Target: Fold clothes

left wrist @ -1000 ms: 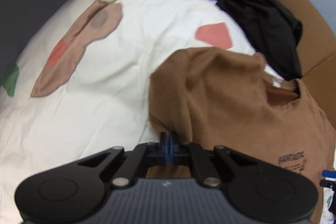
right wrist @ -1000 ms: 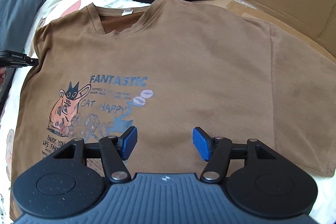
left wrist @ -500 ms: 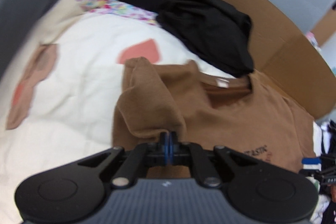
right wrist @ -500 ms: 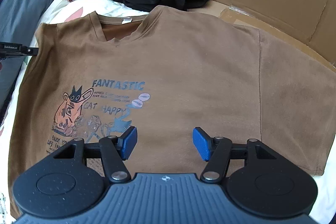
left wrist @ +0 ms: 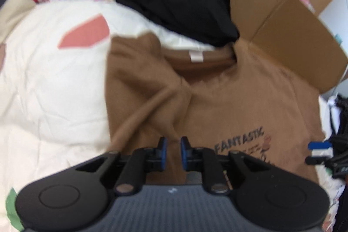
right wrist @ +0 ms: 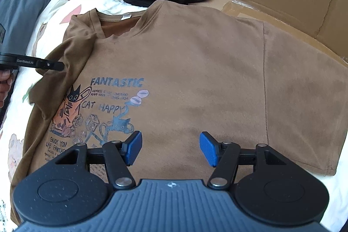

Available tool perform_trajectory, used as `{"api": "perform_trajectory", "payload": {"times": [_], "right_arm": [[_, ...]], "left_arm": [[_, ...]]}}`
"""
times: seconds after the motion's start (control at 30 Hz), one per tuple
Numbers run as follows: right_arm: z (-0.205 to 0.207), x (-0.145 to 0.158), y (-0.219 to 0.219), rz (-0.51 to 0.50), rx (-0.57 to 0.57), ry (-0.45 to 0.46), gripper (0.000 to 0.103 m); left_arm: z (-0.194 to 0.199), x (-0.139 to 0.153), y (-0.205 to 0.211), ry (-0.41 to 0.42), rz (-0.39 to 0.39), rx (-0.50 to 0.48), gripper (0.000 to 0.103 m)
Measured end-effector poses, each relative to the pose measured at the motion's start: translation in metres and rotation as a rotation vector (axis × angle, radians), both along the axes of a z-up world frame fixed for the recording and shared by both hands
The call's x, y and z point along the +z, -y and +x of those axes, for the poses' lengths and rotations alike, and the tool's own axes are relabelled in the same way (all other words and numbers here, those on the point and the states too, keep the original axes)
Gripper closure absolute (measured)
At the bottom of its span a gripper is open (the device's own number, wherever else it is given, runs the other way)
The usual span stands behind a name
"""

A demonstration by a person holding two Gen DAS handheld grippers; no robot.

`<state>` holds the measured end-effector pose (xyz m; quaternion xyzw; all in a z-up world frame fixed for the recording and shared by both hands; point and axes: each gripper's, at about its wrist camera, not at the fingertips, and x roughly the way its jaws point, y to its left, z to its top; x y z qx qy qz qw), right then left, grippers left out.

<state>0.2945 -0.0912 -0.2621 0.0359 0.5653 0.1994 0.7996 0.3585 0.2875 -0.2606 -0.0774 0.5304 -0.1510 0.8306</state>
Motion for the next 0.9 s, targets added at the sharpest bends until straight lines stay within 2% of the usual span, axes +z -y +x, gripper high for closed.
{"api": "perform_trajectory", "payload": {"times": [0.13,0.27,0.37,0.43,0.5,0.63,0.77,0.83,0.87,0.9], "right_arm": [[0.000,0.000,-0.003,0.001,0.005,-0.001,0.039],[0.001,0.000,-0.005,0.006,0.013,0.003,0.039],[0.000,0.001,-0.006,0.007,0.014,0.004,0.039],[0.000,0.000,-0.006,0.006,0.014,0.002,0.039],[0.000,0.000,-0.007,0.006,0.015,0.001,0.039],[-0.001,-0.001,-0.009,0.006,0.016,-0.002,0.039],[-0.001,-0.002,-0.010,0.007,0.018,-0.004,0.039],[-0.001,-0.001,-0.011,0.007,0.018,-0.005,0.039],[-0.001,-0.001,-0.012,0.007,0.019,-0.005,0.039],[-0.001,-0.001,-0.012,0.006,0.018,-0.005,0.039]], "left_arm": [[0.002,0.013,-0.021,0.033,0.043,0.068,0.086],[0.004,0.011,-0.035,0.026,0.104,0.105,0.072],[0.002,0.004,-0.041,0.017,0.111,0.109,0.068],[-0.002,0.003,-0.046,0.020,0.104,0.107,0.063],[-0.005,0.002,-0.051,0.025,0.094,0.103,0.053],[-0.009,0.003,-0.052,0.014,0.085,0.077,0.045],[-0.010,-0.003,-0.048,0.000,0.126,0.053,0.045],[-0.008,-0.009,-0.044,-0.012,0.141,0.040,0.049],[-0.008,-0.012,-0.042,-0.012,0.143,0.031,0.056],[-0.007,-0.013,-0.041,-0.011,0.147,0.027,0.073]]}}
